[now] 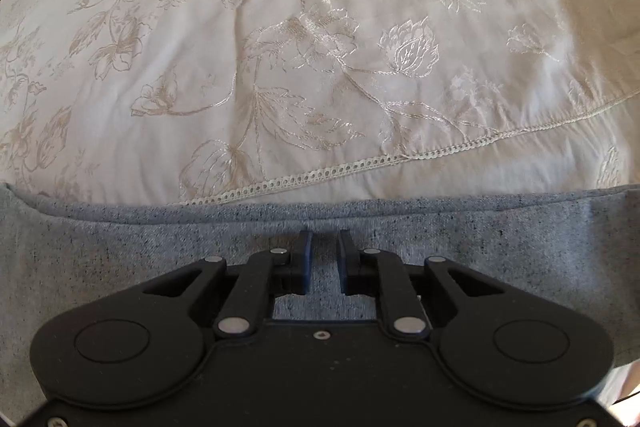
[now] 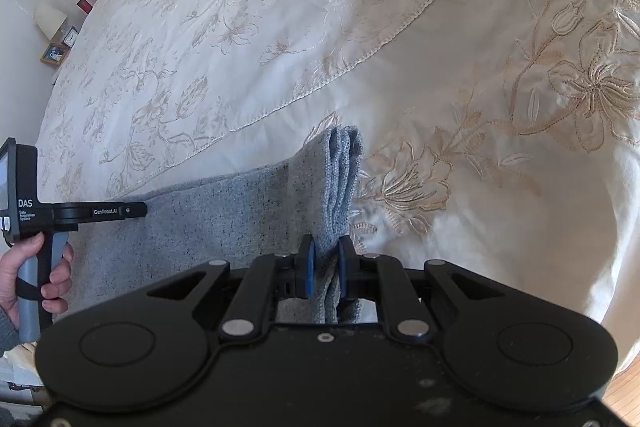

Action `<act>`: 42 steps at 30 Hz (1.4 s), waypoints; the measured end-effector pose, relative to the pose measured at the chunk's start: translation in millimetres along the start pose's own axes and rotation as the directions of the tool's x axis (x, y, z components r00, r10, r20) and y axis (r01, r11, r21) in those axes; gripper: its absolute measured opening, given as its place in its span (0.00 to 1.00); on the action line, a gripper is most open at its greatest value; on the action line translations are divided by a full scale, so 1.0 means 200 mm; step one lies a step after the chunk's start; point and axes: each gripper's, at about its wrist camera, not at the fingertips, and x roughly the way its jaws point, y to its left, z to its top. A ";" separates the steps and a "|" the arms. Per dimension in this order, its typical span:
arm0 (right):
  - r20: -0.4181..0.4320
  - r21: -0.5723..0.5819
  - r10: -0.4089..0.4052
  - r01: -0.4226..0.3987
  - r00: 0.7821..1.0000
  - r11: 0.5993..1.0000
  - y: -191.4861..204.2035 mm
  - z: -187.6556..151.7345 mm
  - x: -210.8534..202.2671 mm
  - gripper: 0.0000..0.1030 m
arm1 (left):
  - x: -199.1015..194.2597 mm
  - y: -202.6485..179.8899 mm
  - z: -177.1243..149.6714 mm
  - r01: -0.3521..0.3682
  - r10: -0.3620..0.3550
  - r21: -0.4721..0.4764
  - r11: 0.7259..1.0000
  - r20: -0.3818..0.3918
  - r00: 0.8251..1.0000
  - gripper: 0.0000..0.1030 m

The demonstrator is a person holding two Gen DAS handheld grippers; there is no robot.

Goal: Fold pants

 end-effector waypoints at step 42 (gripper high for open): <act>-0.020 -0.149 0.150 -0.152 0.988 0.977 1.80 -0.35 0.19 0.02 | -0.32 1.16 -0.47 0.144 -0.147 -0.087 0.986 -0.033 0.989 0.21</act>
